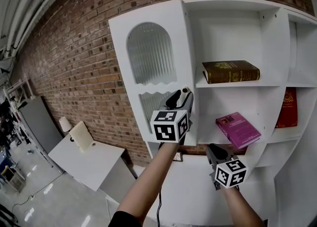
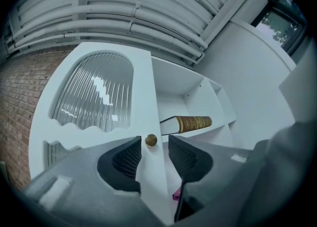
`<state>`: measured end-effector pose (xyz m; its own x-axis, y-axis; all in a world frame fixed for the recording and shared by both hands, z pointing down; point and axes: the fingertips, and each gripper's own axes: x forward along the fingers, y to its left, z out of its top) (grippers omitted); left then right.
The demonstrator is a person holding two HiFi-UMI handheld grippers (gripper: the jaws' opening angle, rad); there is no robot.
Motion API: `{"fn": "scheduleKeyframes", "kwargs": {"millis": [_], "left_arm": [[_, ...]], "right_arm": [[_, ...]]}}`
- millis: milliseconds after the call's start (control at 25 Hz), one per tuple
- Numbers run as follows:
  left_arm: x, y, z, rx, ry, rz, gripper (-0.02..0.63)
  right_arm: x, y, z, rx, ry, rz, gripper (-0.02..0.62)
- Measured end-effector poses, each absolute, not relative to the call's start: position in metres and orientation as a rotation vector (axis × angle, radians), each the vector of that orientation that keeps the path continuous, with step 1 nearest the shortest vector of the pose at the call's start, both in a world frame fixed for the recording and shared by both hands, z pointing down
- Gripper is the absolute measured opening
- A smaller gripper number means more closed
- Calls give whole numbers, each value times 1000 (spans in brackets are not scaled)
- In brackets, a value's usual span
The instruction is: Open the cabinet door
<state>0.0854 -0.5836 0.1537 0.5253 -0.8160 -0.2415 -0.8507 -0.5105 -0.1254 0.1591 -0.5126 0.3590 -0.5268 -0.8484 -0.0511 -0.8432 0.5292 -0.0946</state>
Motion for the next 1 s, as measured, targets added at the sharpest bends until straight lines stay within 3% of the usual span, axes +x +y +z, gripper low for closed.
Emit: {"fn": "scheduleKeyframes", "kwargs": {"millis": [400, 600, 1000], "left_arm": [[95, -603, 147, -2491, 1451, 172, 163], [92, -607, 147, -2456, 1506, 186, 91], [86, -597, 145, -2434, 1551, 213, 86]], "right_arm": [[165, -521, 361, -1444, 2659, -132, 34], [166, -518, 363, -1412, 2667, -135, 34], [154, -514, 367, -1324, 2726, -127, 35]]}}
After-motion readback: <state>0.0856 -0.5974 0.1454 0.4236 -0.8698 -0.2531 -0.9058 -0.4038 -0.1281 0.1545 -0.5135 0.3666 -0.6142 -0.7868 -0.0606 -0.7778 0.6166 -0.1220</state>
